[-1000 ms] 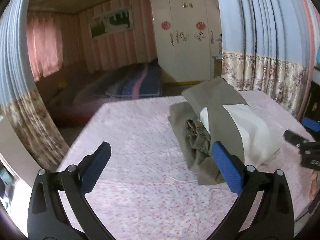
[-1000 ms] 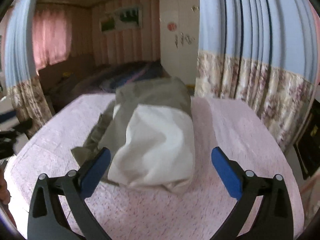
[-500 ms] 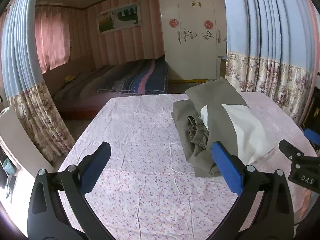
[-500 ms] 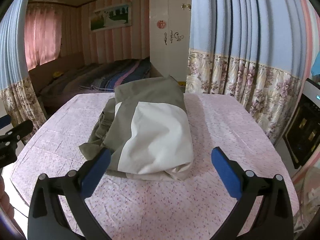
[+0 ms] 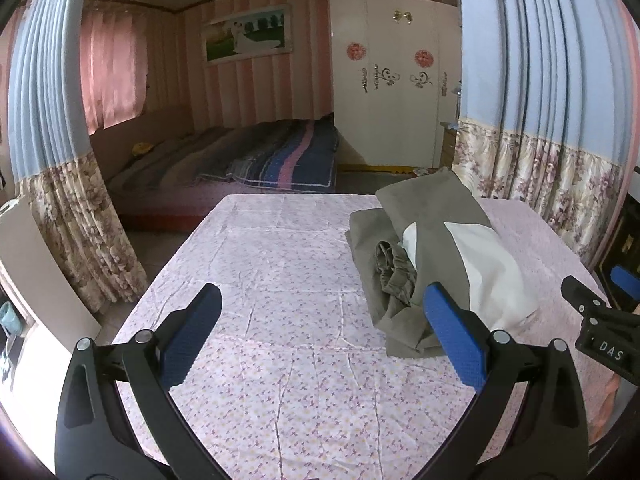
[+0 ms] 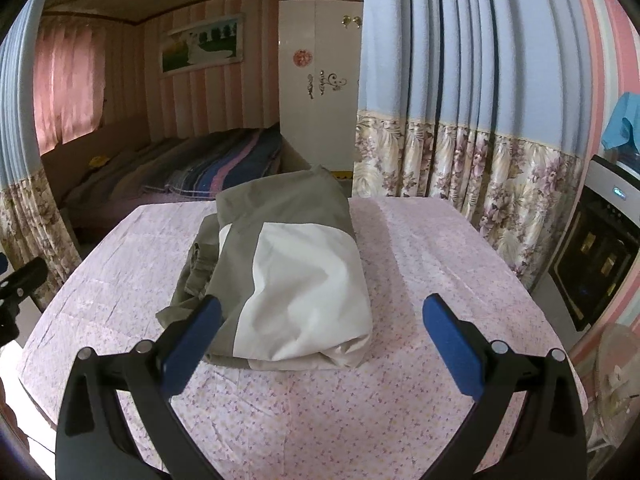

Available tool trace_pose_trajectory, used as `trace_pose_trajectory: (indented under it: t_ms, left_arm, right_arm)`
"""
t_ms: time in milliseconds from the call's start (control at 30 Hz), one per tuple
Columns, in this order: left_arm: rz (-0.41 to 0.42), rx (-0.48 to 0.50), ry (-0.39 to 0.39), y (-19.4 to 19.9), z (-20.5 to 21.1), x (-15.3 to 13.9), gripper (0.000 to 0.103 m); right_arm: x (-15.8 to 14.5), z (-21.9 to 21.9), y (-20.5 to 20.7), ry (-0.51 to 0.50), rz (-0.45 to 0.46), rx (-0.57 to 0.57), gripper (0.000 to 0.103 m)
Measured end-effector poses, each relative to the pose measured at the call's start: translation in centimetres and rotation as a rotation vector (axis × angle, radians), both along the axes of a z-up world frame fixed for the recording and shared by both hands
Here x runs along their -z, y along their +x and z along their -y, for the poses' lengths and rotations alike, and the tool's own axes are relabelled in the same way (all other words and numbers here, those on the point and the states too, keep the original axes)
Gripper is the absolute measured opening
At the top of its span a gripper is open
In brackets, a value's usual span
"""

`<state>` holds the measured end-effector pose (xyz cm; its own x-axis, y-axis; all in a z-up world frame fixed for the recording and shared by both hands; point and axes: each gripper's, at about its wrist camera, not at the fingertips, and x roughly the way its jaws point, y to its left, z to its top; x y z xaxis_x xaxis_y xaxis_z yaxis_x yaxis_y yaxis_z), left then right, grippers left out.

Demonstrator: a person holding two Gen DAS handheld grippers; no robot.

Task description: Fold large clothes

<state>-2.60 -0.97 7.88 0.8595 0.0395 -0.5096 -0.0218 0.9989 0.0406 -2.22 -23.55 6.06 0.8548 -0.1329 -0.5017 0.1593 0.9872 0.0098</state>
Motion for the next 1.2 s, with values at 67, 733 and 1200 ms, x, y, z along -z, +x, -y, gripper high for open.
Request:
trace_pose_trajectory:
  t_ms: [67,733,1200]
  left_arm:
    - [-0.003,-0.007,-0.004,0.0,-0.3,0.0,0.1]
    - [-0.041,-0.006,-0.009,0.5,-0.3,0.8,0.1]
    - [-0.047,-0.007,-0.004,0.5,-0.2,1.0,0.1]
  right_arm:
    - [0.0,0.0,0.0,-0.001,0.001,0.005,0.101]
    - [0.1,-0.5,0.0,-0.021,0.008,0.018,0.101]
    - [0.0,-0.4,-0.1,-0.031,0.009,0.024,0.101]
